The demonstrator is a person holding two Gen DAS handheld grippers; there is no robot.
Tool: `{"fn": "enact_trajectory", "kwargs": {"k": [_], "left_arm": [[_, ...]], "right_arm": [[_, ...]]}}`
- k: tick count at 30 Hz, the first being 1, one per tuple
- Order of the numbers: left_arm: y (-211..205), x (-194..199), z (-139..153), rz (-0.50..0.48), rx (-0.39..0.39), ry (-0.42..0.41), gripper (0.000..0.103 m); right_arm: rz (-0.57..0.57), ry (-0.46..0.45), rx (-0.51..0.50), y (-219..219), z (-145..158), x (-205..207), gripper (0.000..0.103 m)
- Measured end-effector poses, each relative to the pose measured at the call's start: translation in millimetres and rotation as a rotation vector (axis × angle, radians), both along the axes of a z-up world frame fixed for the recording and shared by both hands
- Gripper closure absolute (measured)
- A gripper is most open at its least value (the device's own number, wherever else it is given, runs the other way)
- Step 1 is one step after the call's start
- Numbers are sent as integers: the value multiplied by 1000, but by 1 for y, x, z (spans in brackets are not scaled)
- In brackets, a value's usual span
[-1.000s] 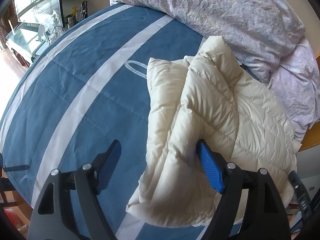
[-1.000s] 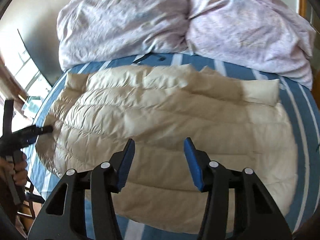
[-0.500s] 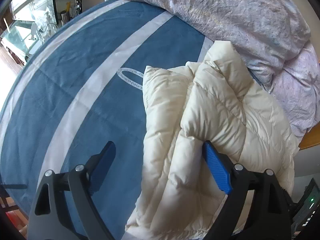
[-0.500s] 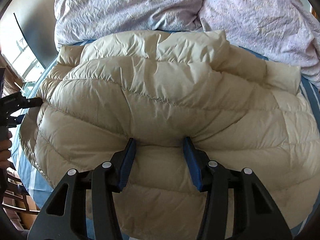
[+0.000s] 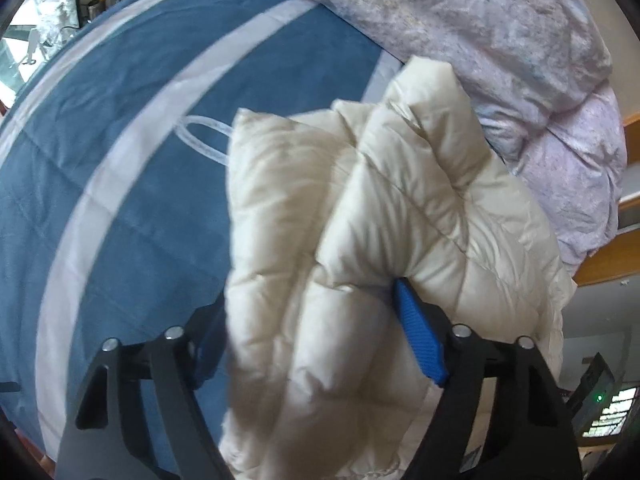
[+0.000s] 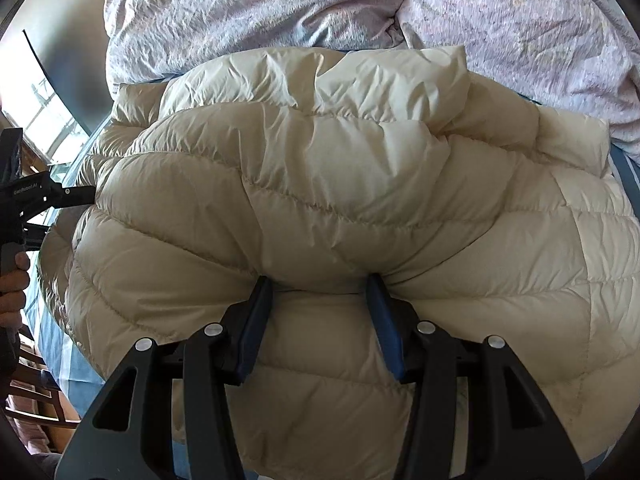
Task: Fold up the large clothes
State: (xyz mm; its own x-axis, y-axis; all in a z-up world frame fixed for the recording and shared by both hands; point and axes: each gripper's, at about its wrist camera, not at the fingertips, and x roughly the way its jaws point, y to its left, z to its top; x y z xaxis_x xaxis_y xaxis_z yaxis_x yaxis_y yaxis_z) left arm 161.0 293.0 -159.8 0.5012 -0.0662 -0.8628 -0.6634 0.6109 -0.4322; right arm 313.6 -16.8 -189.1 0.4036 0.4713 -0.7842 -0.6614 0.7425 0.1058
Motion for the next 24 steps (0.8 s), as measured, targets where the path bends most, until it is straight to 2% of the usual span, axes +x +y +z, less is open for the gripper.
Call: {"fn": "enact_trajectory", "kwargs": {"k": [3, 6, 8, 11, 14, 24], "left_arm": [[-7, 4, 0, -15, 16, 8, 32], [-10, 5, 1, -5, 9, -10, 48], [-13, 4, 5, -4, 10, -28, 65], [-17, 3, 16, -8, 29, -49, 80], [-22, 4, 28, -5, 47, -66, 85], [-41, -1, 75, 2, 65, -171, 88]], "right_arm": [[-3, 1, -5, 1, -1, 0, 51], [-4, 4, -2, 1, -2, 0, 51], [-4, 9, 2, 0, -2, 1, 51], [-1, 14, 5, 0, -2, 2, 51], [0, 20, 9, -1, -2, 4, 51], [-1, 43, 27, -4, -5, 8, 51]]}}
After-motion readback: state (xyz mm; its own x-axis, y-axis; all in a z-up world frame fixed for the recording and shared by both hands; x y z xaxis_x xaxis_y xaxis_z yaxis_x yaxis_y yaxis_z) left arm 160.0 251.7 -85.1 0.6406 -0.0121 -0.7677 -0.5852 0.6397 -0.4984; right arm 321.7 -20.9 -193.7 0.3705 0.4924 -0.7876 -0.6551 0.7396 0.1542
